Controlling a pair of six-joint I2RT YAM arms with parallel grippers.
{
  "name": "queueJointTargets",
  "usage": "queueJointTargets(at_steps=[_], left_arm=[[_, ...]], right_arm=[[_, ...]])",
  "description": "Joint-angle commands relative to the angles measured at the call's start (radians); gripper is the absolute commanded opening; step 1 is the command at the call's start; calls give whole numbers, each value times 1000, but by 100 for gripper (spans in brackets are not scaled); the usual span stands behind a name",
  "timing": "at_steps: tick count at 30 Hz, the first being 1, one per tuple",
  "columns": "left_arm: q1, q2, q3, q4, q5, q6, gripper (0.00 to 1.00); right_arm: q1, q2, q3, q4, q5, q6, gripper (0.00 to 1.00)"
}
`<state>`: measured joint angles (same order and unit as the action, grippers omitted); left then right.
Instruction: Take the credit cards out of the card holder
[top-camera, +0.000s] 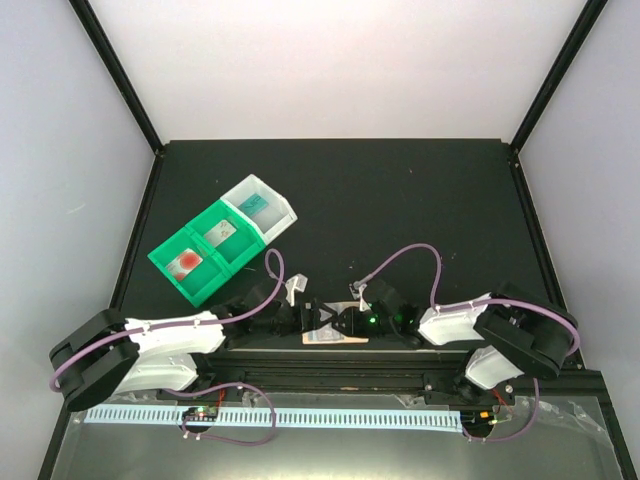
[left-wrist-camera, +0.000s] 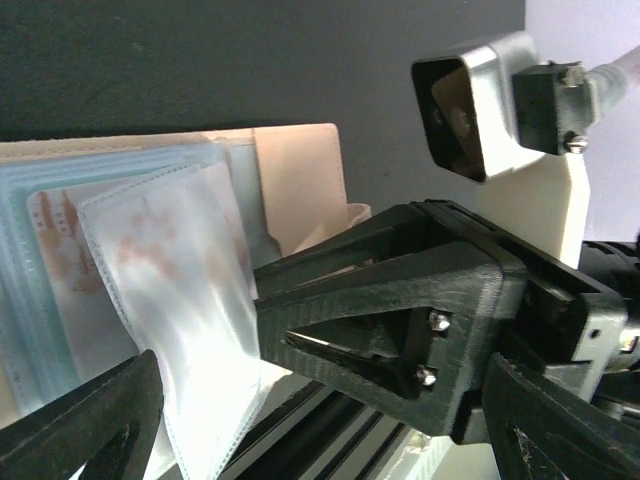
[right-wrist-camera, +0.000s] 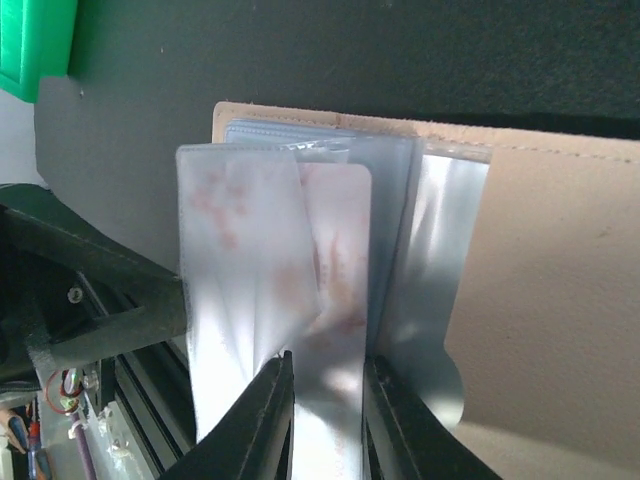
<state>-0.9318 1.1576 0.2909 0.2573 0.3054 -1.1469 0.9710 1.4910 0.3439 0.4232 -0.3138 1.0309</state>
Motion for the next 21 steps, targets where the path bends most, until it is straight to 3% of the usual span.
queueJointTargets(at_steps=[1, 12, 21], left_arm=[[-30, -7, 68, 130, 75, -18, 89], [-38, 28, 109, 137, 96, -10, 89], [-36, -23, 100, -48, -12, 14, 89]], right_arm=[[9, -35, -3, -45, 68, -34, 19], [9, -100, -28, -100, 114, -45, 17], [10, -159, -13, -169, 112, -81, 14]])
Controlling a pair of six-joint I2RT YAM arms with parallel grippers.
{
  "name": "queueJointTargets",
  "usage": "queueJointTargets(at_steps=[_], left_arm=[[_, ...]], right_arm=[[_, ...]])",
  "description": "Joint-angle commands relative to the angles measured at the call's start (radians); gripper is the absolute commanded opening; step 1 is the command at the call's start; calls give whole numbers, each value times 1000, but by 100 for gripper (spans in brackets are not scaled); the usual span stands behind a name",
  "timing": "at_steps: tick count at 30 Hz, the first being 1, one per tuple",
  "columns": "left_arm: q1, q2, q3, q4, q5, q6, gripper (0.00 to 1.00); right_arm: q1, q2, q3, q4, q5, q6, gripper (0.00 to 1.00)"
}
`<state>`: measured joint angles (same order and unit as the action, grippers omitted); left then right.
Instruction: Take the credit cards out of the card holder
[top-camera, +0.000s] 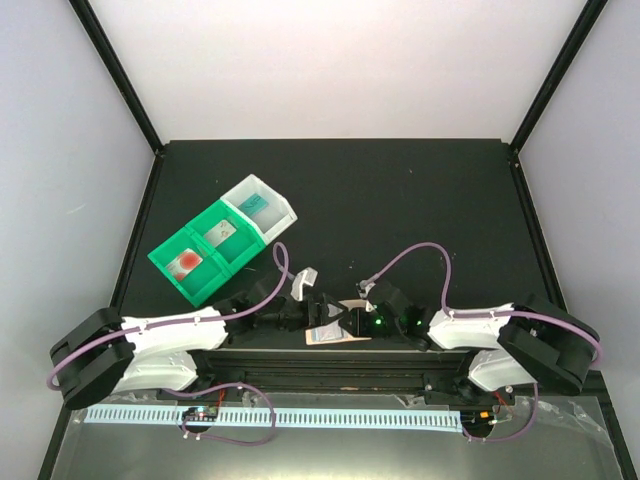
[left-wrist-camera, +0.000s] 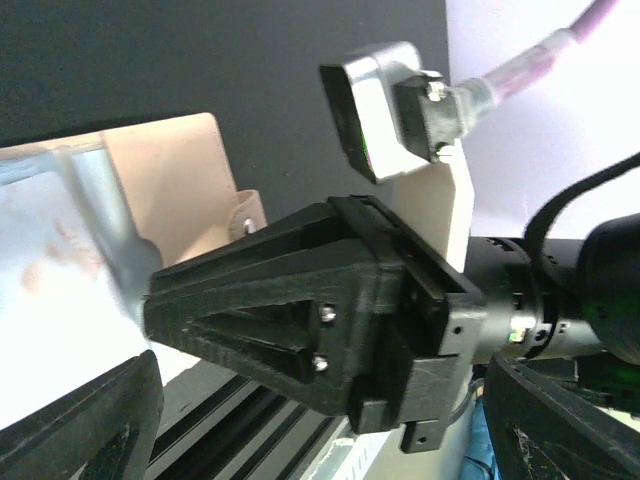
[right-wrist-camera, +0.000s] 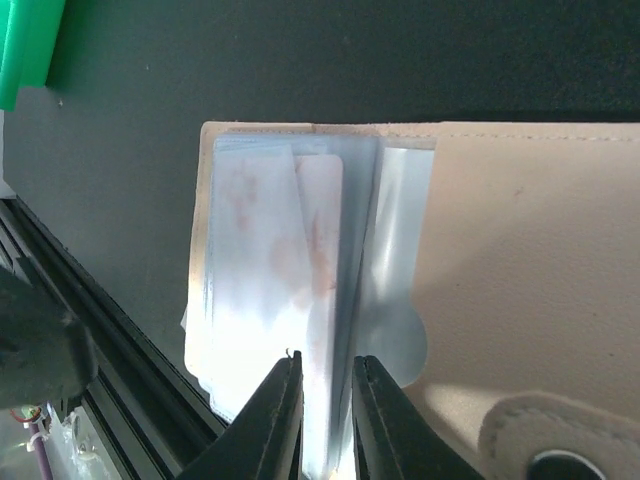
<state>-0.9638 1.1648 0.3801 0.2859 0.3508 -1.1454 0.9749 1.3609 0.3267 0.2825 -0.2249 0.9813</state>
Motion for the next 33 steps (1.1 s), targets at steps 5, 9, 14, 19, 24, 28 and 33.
queueJointTargets(at_steps=[5, 9, 14, 19, 24, 28, 33], left_arm=[[-4, -40, -27, -66, -78, 3, 91], [-4, -30, -35, -45, -65, 1, 92], [-3, -23, -33, -41, -53, 10, 94], [-3, -15, -55, -20, -51, 2, 96], [-3, -4, -61, -18, -48, 1, 97], [-3, 9, -58, -15, -39, 6, 97], [-3, 25, -56, 20, -24, 11, 98]], right_arm=[[5, -26, 4, -31, 4, -38, 14], [5, 2, 3, -9, -22, -37, 14], [5, 34, 5, 19, -56, -31, 14], [5, 51, 9, -30, -38, -39, 12], [5, 65, 1, -63, -7, -45, 6], [6, 73, -9, -71, 7, -42, 4], [5, 80, -18, -52, 1, -36, 4]])
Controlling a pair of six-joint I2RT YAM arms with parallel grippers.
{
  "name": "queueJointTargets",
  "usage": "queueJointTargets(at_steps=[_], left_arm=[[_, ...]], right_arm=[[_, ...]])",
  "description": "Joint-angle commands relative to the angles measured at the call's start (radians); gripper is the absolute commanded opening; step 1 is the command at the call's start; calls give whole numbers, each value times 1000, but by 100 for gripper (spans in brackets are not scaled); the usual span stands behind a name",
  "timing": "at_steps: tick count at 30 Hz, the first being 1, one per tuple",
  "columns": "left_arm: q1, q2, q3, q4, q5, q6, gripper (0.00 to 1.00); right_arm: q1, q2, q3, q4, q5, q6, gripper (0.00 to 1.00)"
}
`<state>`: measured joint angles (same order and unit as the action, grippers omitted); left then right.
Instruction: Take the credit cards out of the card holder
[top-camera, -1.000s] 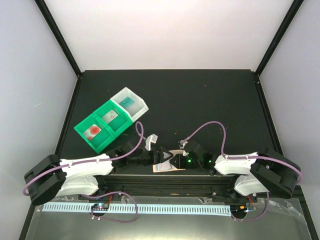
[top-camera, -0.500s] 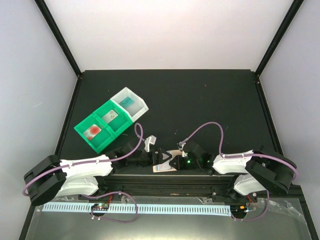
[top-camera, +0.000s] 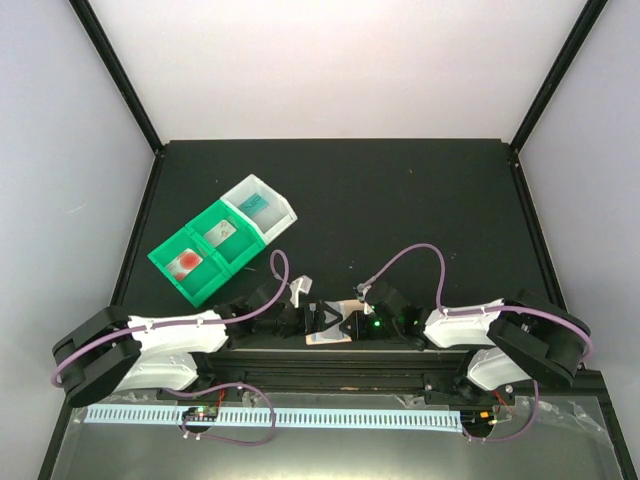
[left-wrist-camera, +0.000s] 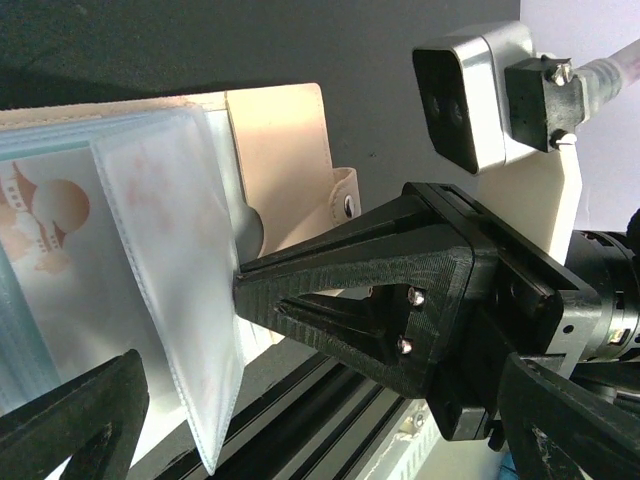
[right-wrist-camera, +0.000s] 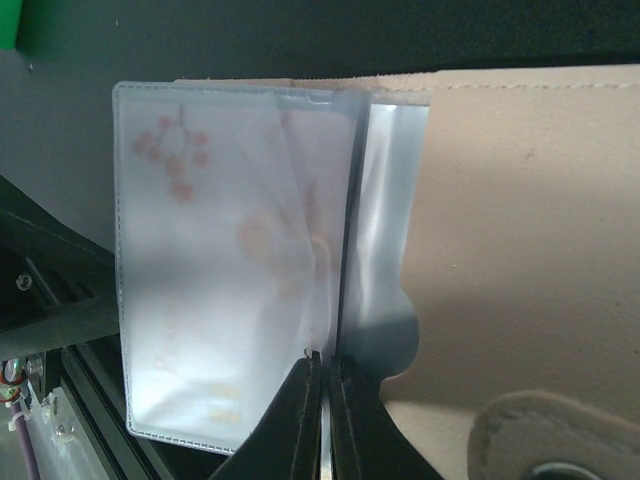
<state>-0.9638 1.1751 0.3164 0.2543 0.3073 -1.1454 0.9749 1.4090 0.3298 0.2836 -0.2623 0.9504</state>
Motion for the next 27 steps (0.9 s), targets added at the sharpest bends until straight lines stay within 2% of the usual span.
queueJointTargets(at_steps=[1, 12, 21, 27], left_arm=[[-3, 18, 10, 57, 22, 14, 98], [-4, 89, 50, 140, 95, 17, 96], [-7, 131, 103, 189, 141, -11, 95], [-17, 203, 129, 263, 174, -27, 95]], right_arm=[[5, 31, -23, -49, 38, -3, 4], [7, -16, -39, 1, 40, -5, 5], [7, -151, -67, -47, 182, -9, 10], [5, -316, -103, -147, 289, 8, 12]])
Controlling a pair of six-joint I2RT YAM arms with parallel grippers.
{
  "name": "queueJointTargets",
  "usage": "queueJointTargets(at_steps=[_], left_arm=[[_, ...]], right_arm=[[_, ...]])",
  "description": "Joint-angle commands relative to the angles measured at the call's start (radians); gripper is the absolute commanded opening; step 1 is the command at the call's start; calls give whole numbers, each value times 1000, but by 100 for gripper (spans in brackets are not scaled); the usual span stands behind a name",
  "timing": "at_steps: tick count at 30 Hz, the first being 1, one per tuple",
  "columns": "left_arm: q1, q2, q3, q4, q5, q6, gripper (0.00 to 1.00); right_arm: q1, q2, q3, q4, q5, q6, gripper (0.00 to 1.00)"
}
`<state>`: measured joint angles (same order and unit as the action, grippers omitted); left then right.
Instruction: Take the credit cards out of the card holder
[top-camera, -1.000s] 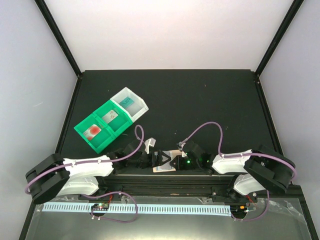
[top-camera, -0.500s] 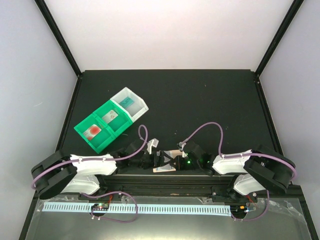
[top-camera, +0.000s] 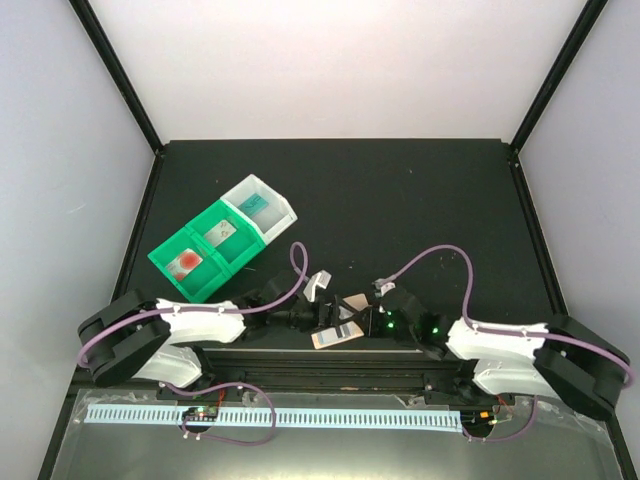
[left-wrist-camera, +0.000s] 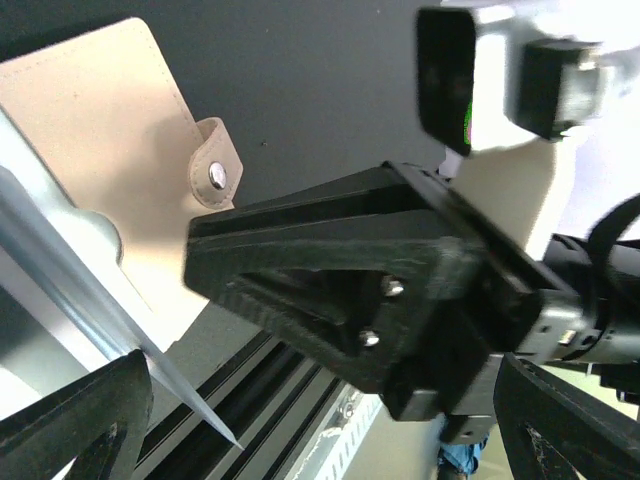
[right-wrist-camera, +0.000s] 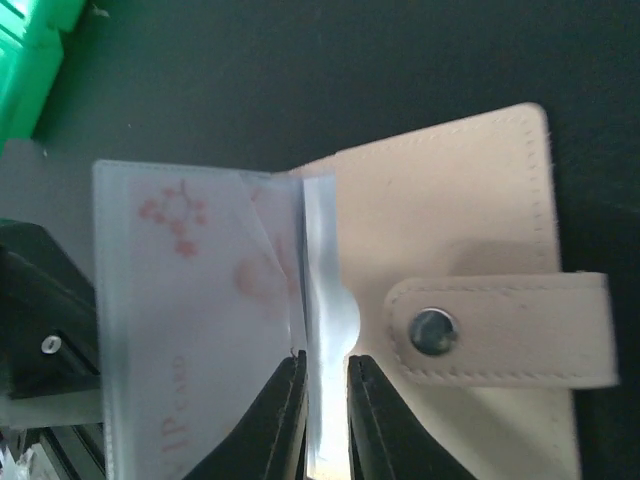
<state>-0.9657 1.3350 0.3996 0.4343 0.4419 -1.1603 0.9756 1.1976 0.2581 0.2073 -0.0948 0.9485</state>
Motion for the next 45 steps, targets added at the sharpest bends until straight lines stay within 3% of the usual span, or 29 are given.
queueJointTargets(at_steps=[1, 8, 15, 29, 34, 45], left_arm=[[-17, 56, 56, 91, 48, -13, 95], [-19, 69, 94, 67, 34, 14, 93], [-12, -2, 72, -82, -55, 54, 87], [21, -28, -49, -113, -122, 42, 64], [53, -45, -61, -158, -120, 64, 63], [87, -188, -59, -283, -128, 108, 61]], right_arm=[[5, -145, -37, -96, 139, 10, 12], [5, -415, -49, -264, 231, -25, 17], [5, -483, -24, -314, 201, -50, 21], [4, -241, 55, -274, 145, -131, 25], [5, -147, 59, -259, 132, -133, 24], [6, -36, 46, -191, 22, -71, 9]])
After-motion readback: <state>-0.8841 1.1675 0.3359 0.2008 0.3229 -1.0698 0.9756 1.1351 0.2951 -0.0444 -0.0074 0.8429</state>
